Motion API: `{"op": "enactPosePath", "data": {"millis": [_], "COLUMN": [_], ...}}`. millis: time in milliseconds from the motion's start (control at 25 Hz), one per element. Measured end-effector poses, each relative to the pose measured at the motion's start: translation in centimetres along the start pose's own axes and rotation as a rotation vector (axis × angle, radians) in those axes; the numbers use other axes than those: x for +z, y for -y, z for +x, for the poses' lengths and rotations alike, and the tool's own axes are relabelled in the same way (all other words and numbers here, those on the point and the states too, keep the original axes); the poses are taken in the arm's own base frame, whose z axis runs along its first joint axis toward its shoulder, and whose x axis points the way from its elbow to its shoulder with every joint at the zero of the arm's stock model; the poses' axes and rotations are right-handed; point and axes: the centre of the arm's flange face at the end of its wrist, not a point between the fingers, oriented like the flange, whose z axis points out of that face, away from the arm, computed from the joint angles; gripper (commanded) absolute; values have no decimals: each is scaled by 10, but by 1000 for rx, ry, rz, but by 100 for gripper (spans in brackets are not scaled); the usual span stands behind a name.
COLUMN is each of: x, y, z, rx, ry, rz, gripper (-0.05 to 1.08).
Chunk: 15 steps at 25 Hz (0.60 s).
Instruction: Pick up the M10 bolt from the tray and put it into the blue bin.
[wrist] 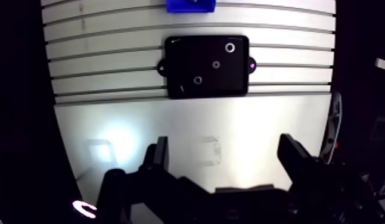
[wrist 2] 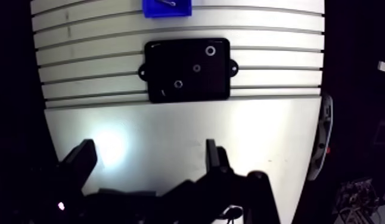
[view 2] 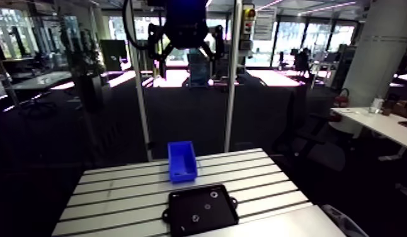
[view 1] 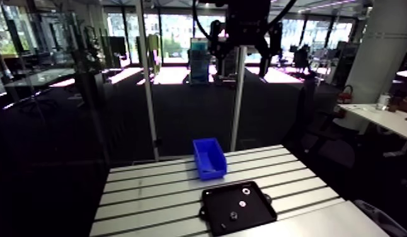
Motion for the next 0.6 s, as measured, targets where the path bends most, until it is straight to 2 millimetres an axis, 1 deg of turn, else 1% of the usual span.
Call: {"op": "enactPosePath", "data": {"millis": [320, 600], "x": [-7, -8], "y": [-2, -2], "z": [6, 7], "rx": [2, 1], "ry": [-19, -21], "rz": [-3, -6], "gripper": [1, 1]}}
